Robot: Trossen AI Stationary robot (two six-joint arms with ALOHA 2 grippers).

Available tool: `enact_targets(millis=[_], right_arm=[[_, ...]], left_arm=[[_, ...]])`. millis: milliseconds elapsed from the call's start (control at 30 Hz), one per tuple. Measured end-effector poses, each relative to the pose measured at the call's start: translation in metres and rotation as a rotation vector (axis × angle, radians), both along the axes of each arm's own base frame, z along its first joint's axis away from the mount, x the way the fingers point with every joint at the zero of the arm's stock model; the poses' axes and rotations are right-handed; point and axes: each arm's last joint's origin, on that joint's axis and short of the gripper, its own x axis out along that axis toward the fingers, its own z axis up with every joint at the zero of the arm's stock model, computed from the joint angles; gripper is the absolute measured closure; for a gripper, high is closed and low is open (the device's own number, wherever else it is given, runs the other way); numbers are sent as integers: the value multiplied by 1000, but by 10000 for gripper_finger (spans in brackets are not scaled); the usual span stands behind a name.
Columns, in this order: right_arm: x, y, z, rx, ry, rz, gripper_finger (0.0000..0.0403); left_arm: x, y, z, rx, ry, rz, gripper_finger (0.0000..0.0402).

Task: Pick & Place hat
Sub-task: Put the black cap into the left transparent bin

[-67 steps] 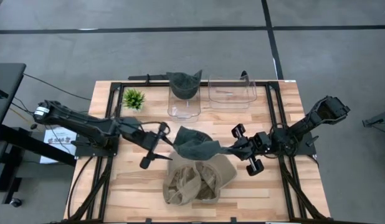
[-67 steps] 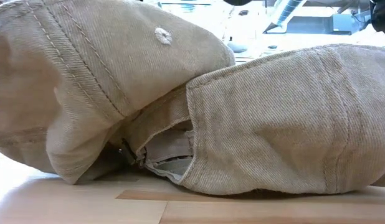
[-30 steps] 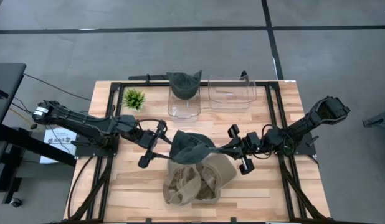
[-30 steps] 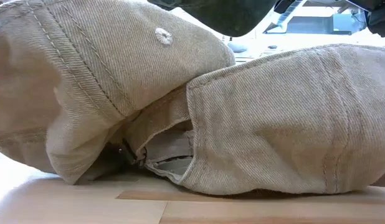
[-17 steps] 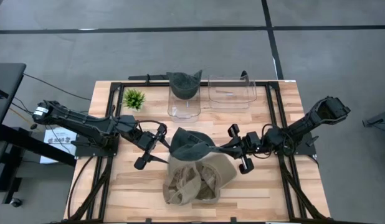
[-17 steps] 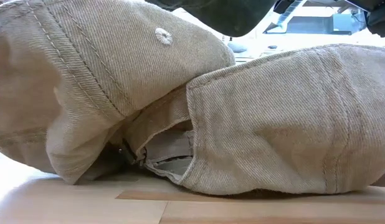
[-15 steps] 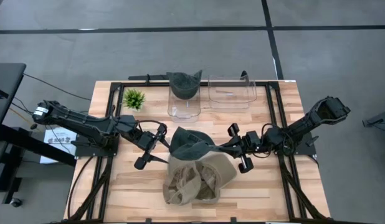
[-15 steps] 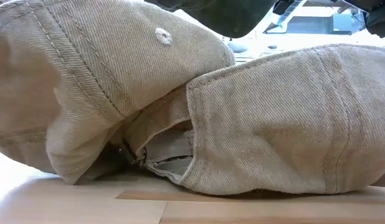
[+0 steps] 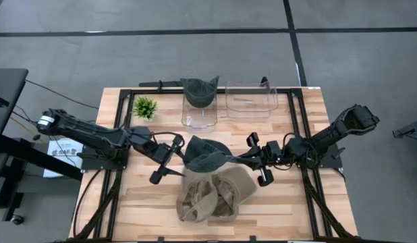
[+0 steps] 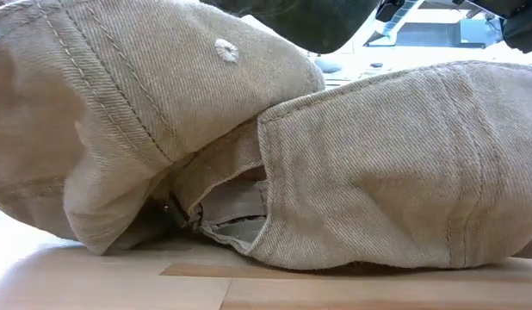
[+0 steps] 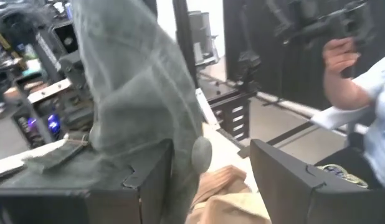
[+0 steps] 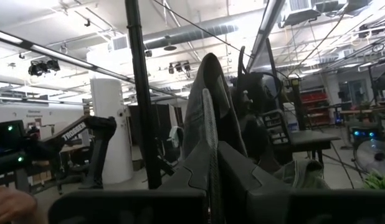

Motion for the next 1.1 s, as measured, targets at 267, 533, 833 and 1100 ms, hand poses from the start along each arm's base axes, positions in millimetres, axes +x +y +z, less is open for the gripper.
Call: enact_targets(millis=[267, 533, 833, 1100], right_arm=[[0, 0, -1, -2, 6, 0, 397], [0, 0, -1, -3, 7, 1, 397], [1, 0, -1, -6, 15, 1, 395], [1, 0, -3, -11, 31, 1, 390]], left_arm=[[5, 0, -5, 15, 8, 38, 188], [5, 0, -3, 11, -14, 37, 188], [6, 1, -2, 10, -16, 67, 191], [6, 2, -2, 14, -18, 99, 247]])
